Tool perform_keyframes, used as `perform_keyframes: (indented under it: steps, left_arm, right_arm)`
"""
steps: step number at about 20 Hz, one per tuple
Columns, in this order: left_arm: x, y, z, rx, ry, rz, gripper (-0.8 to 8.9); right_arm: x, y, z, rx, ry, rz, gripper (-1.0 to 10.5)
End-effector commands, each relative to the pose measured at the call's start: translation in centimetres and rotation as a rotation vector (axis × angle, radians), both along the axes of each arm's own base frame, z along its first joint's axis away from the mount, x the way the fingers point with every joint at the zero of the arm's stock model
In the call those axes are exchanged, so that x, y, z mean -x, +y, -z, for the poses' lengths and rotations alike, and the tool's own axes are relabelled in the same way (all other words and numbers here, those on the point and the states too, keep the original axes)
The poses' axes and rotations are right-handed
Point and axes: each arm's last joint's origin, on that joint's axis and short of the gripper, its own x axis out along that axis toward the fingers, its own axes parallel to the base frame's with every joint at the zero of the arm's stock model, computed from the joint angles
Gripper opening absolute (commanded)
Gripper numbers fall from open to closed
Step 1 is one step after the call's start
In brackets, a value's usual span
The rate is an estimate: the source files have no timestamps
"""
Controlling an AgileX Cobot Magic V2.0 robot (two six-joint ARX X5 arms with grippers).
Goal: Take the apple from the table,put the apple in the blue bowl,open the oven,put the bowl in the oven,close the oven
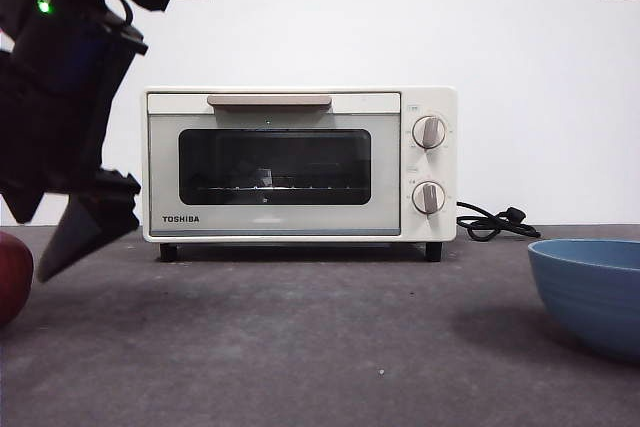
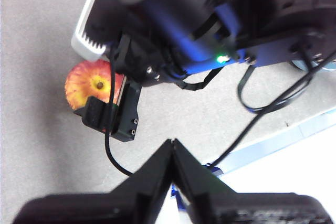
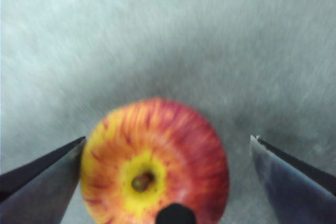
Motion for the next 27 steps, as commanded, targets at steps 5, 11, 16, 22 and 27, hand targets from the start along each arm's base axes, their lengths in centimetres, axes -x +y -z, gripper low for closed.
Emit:
perform_keyframes:
  steps: [5, 11, 16, 22, 27]
  left_arm:
    - [0.1, -0.2, -0.1, 0.008, -0.002, 0.022, -0.05]
    - [0.1, -0.2, -0.1, 0.008, -0.002, 0.022, -0.05]
    - [0.1, -0.2, -0.1, 0.008, -0.003, 0.022, -0.05]
    - [0.1, -0.2, -0.1, 0.013, 0.001, 0.015, -0.05]
    - [-0.1, -0.2, -0.1, 0.017, 0.002, 0.009, -0.05]
  right_arm:
    - [0.1, 0.1, 1.3, 0.022, 0.043, 0.028, 1.0]
    - [0.2, 0.0, 0.7, -0.009, 0.108, 0.055, -0.1]
    - [1.1, -1.8, -3.9, 0.007, 0.124, 0.055, -0.1]
    - [3.4, -7.0, -13.5, 0.060, -0.021, 0.097, -0.1]
    - [5.6, -13.0, -20.3, 0.118, -0.171, 0.192, -0.1]
